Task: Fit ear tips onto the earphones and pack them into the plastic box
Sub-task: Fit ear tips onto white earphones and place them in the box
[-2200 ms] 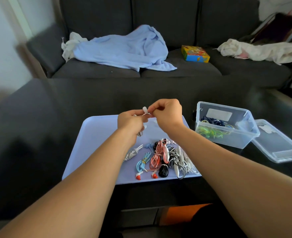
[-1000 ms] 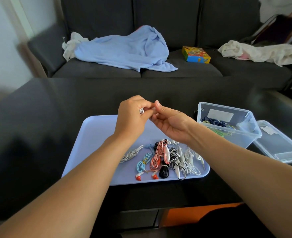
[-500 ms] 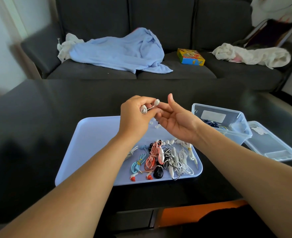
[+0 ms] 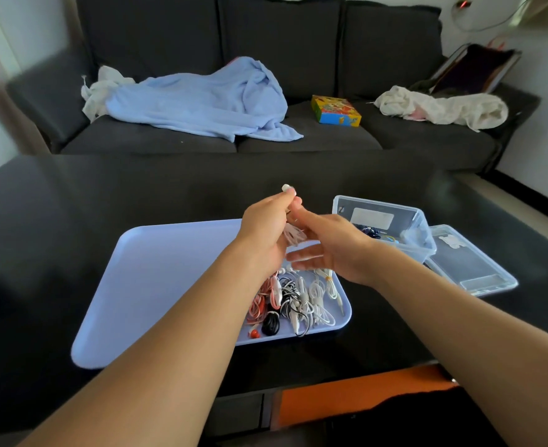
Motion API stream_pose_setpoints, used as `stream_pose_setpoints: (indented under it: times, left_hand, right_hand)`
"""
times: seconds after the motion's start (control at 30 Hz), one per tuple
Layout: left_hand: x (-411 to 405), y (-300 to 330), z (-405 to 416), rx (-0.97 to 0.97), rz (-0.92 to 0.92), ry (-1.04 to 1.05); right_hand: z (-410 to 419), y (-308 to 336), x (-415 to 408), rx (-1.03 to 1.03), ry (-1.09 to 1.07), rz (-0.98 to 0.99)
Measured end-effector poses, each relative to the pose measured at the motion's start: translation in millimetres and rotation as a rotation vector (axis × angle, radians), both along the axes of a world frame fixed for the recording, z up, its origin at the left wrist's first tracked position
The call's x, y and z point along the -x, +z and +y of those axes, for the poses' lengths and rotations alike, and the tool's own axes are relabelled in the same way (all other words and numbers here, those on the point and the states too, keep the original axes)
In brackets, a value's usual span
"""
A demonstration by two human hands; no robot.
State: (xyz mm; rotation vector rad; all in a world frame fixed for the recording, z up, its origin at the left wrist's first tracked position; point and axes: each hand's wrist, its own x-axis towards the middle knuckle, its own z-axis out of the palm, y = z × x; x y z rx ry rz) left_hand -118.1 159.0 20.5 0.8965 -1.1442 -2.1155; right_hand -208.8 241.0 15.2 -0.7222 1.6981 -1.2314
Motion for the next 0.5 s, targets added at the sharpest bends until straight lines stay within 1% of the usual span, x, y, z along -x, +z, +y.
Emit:
stream_pose_setpoints:
  times: [0.07,0.17,0.23,0.33,0.43,0.5]
  left_hand:
    - [4,6,5,-0.057,0.006,-0.060]
    - [7,9,7,-0.062,0.089,-0.240]
    - [7,8,7,0.033,0.101,-0.288]
    - [7,4,5,0.276,-0.019,-0.293]
    - [6,2,7,0.361,-0.079,-0.313]
    - [5,4,10,0.389,-0.084,-0.297]
  right_hand:
    - [5,1,-2,0.084,0.044,-0.084]
    - [10,0,6,0.199,0.010,-0.096]
    - [12,1,15,0.234,-0.056,-0.074]
    - [19,6,30,0.266,-0.189,0.004]
    - [27,13,50,0.342,-0.301,0.043]
    - [33,17,68,0.357,-0.432,0.131]
